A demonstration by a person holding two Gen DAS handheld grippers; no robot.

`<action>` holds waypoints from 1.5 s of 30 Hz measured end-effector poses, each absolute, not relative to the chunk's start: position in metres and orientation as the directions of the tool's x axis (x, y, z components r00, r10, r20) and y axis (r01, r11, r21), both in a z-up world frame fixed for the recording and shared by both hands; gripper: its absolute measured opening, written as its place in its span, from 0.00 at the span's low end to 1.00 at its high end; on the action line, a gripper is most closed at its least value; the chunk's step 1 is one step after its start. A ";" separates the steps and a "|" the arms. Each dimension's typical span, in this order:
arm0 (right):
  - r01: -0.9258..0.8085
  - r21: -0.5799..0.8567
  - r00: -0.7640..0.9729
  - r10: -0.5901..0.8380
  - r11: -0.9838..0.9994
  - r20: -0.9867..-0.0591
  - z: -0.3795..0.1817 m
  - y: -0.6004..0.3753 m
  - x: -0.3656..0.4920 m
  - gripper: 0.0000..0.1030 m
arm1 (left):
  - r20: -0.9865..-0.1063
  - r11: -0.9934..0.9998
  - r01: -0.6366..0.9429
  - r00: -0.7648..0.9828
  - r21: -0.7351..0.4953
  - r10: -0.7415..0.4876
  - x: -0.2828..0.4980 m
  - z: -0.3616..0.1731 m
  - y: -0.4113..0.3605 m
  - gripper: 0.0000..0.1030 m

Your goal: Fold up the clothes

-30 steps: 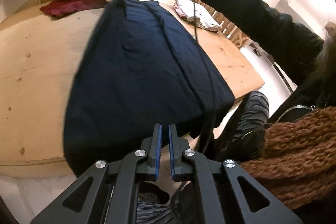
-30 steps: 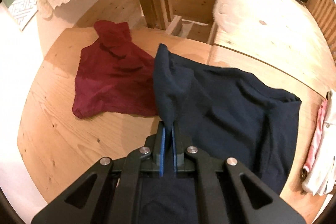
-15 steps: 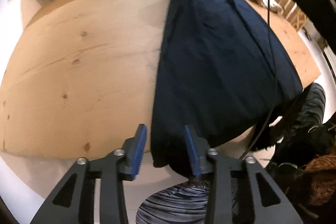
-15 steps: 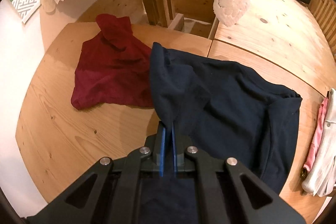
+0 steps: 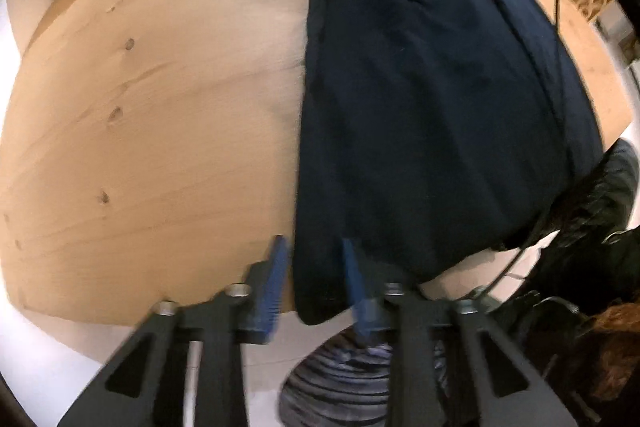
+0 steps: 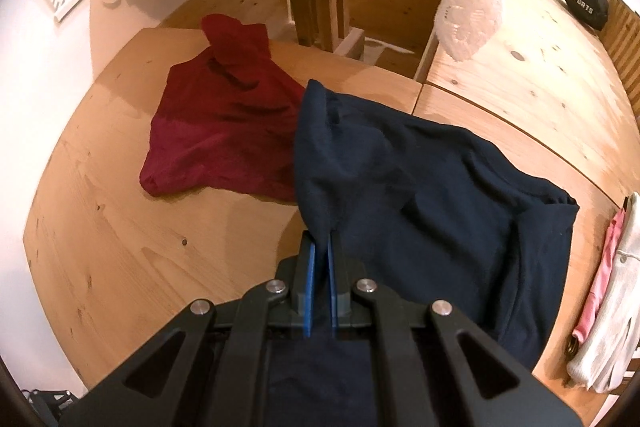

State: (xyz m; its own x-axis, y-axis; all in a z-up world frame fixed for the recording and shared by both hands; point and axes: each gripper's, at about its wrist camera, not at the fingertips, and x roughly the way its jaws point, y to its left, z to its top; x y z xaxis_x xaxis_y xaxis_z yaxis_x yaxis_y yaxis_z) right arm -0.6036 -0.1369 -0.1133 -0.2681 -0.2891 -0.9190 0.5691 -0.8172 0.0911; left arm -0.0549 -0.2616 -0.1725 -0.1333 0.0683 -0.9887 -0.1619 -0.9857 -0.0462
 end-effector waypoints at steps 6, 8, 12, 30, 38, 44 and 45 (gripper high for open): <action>0.571 0.109 -0.267 -0.310 -0.814 -0.912 -0.115 -0.139 -0.604 0.06 | -0.983 -0.978 -0.185 -0.129 -0.102 0.127 -0.053 -0.171 -0.263 0.02; 0.567 0.122 -0.270 -0.324 -0.815 -0.907 -0.115 -0.138 -0.606 0.06 | -0.977 -0.973 -0.192 -0.145 -0.128 0.157 -0.048 -0.163 -0.260 0.02; 0.551 0.160 -0.270 -0.357 -0.819 -0.894 -0.108 -0.126 -0.613 0.05 | -0.965 -0.960 -0.242 -0.182 -0.141 0.187 -0.036 -0.141 -0.240 0.02; 0.391 0.266 -0.228 -0.373 -0.881 -0.899 -0.138 -0.019 -0.641 0.06 | -0.926 -0.749 -0.597 -0.025 -0.288 0.376 -0.072 -0.145 -0.067 0.02; 0.311 0.216 -0.185 -0.282 -0.925 -0.941 -0.175 0.009 -0.648 0.24 | -0.911 -0.740 -0.586 -0.009 -0.329 0.412 -0.056 -0.135 -0.068 0.12; 0.293 0.314 -0.257 -0.391 -0.903 -0.884 -0.138 0.036 -0.646 0.24 | -0.923 -0.815 -0.516 -0.114 -0.262 0.369 -0.055 -0.127 -0.112 0.24; 0.299 0.318 -0.262 -0.398 -0.900 -0.879 -0.135 0.036 -0.644 0.24 | -0.925 -0.833 -0.493 -0.131 -0.251 0.357 -0.056 -0.128 -0.121 0.24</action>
